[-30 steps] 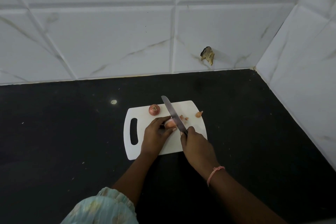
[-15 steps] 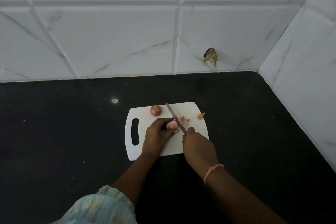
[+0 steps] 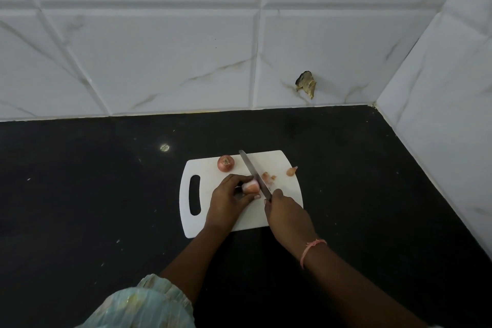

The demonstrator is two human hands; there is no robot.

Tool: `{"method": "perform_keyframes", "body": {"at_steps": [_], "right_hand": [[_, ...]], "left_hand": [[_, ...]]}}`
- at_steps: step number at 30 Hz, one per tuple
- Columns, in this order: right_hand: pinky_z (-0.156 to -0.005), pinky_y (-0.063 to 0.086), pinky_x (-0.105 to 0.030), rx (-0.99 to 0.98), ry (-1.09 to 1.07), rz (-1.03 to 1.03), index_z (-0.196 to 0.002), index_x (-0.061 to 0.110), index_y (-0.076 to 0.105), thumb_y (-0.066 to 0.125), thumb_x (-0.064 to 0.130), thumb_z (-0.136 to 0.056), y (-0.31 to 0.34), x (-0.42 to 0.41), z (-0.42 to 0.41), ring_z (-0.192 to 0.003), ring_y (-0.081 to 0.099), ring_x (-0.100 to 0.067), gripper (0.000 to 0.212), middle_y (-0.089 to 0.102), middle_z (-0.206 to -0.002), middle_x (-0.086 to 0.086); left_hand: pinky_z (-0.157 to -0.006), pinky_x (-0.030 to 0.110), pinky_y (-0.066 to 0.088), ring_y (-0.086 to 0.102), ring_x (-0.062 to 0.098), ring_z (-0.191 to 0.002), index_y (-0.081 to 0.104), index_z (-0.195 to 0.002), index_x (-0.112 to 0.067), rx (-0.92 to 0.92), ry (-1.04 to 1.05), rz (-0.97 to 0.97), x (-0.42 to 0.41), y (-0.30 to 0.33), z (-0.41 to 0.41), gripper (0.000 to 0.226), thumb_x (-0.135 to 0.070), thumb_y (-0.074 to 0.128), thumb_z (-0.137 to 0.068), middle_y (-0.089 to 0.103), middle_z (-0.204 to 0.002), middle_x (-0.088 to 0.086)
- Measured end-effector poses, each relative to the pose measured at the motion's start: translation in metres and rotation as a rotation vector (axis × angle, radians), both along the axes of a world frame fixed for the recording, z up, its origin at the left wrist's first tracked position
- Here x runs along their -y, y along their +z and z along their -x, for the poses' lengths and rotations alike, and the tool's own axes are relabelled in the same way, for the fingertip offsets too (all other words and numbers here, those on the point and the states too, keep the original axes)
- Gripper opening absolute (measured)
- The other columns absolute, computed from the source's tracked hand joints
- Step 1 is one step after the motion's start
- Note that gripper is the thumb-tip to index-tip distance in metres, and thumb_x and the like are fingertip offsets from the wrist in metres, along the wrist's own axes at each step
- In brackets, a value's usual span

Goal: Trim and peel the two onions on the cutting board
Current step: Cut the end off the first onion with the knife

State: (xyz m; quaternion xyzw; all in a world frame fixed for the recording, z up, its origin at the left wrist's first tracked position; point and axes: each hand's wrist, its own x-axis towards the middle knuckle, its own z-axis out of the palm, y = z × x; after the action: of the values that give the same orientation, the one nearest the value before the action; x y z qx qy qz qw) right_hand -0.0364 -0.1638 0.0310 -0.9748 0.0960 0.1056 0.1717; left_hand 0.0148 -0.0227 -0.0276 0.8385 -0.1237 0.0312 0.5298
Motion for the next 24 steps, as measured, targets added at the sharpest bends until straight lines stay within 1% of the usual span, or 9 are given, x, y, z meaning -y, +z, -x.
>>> {"method": "perform_keyframes", "body": {"at_steps": [2, 4, 8, 12, 14, 16, 18, 21, 24], "right_hand": [[-0.071, 0.052, -0.032, -0.021, -0.016, -0.034, -0.11, 0.016, 0.047, 0.035, 0.038, -0.103, -0.007, -0.002, 0.002, -0.088, 0.065, -0.017, 0.026, 0.066, -0.098, -0.003], [-0.074, 0.054, -0.034, -0.011, -0.034, -0.027, -0.111, 0.017, 0.047, 0.034, 0.039, -0.103, -0.012, -0.005, 0.004, -0.087, 0.065, -0.017, 0.027, 0.066, -0.097, -0.002], [-0.071, 0.053, -0.034, 0.051, -0.042, 0.03, -0.113, 0.016, 0.045, 0.031, 0.038, -0.103, -0.014, -0.009, 0.007, -0.087, 0.067, -0.018, 0.028, 0.067, -0.095, -0.002], [-0.072, 0.054, -0.035, 0.039, -0.051, 0.004, -0.111, 0.019, 0.045, 0.031, 0.042, -0.102, -0.012, -0.003, 0.008, -0.084, 0.065, -0.017, 0.028, 0.066, -0.093, -0.001], [-0.072, 0.053, -0.036, 0.045, -0.105, -0.003, -0.109, 0.02, 0.047, 0.032, 0.042, -0.102, -0.007, 0.007, 0.009, -0.083, 0.064, -0.017, 0.028, 0.065, -0.094, -0.001], [-0.07, 0.053, -0.035, 0.121, -0.204, -0.017, -0.109, 0.018, 0.051, 0.036, 0.039, -0.101, -0.001, 0.019, 0.01, -0.081, 0.063, -0.017, 0.028, 0.064, -0.093, -0.001], [-0.068, 0.053, -0.033, 0.214, -0.232, -0.032, -0.115, 0.019, 0.053, 0.039, 0.036, -0.101, 0.005, 0.028, 0.01, -0.08, 0.062, -0.014, 0.026, 0.062, -0.093, 0.002], [-0.076, 0.052, -0.03, 0.256, -0.205, -0.134, -0.133, 0.023, 0.047, 0.042, 0.029, -0.1, 0.009, 0.029, 0.006, -0.097, 0.061, -0.013, 0.034, 0.06, -0.112, 0.003], [-0.092, 0.05, -0.03, 0.252, -0.201, -0.354, -0.14, 0.022, 0.042, 0.045, 0.021, -0.1, 0.007, 0.014, 0.003, -0.114, 0.055, -0.012, 0.04, 0.054, -0.127, 0.002]], "left_hand": [[-0.088, 0.034, 0.056, 0.064, 0.006, -0.097, 0.067, -0.105, -0.029, -0.018, 0.011, 0.015, -0.001, -0.001, 0.001, 0.035, -0.021, 0.084, -0.075, 0.066, -0.103, -0.013], [-0.087, 0.033, 0.056, 0.063, 0.005, -0.096, 0.066, -0.104, -0.03, -0.019, 0.013, 0.021, -0.001, 0.0, 0.001, 0.035, -0.02, 0.084, -0.076, 0.065, -0.103, -0.014], [-0.087, 0.026, 0.055, 0.062, 0.003, -0.097, 0.065, -0.105, -0.025, -0.042, 0.008, 0.017, -0.001, 0.002, 0.001, 0.033, -0.023, 0.083, -0.077, 0.064, -0.105, -0.012], [-0.088, 0.024, 0.056, 0.064, 0.002, -0.099, 0.062, -0.106, -0.022, -0.091, 0.049, 0.104, -0.001, 0.005, 0.003, 0.031, -0.027, 0.08, -0.081, 0.067, -0.107, -0.011], [-0.088, 0.023, 0.056, 0.064, 0.0, -0.099, 0.061, -0.106, -0.02, -0.109, 0.064, 0.135, -0.001, 0.006, 0.003, 0.032, -0.028, 0.079, -0.082, 0.068, -0.107, -0.01], [-0.087, 0.022, 0.056, 0.065, 0.001, -0.099, 0.061, -0.108, -0.02, -0.109, 0.07, 0.15, 0.0, 0.008, 0.004, 0.034, -0.03, 0.079, -0.082, 0.068, -0.107, -0.01], [-0.086, 0.019, 0.055, 0.065, 0.002, -0.101, 0.06, -0.113, -0.022, -0.091, 0.059, 0.151, 0.0, 0.008, 0.005, 0.037, -0.032, 0.078, -0.083, 0.067, -0.11, -0.011], [-0.086, 0.014, 0.052, 0.063, 0.001, -0.104, 0.059, -0.121, -0.024, -0.058, 0.045, 0.149, -0.001, 0.007, 0.006, 0.041, -0.03, 0.076, -0.085, 0.063, -0.116, -0.013], [-0.086, 0.013, 0.051, 0.061, 0.001, -0.107, 0.061, -0.122, -0.029, -0.024, 0.043, 0.14, -0.003, 0.007, 0.006, 0.039, -0.029, 0.075, -0.086, 0.061, -0.121, -0.013]]}}
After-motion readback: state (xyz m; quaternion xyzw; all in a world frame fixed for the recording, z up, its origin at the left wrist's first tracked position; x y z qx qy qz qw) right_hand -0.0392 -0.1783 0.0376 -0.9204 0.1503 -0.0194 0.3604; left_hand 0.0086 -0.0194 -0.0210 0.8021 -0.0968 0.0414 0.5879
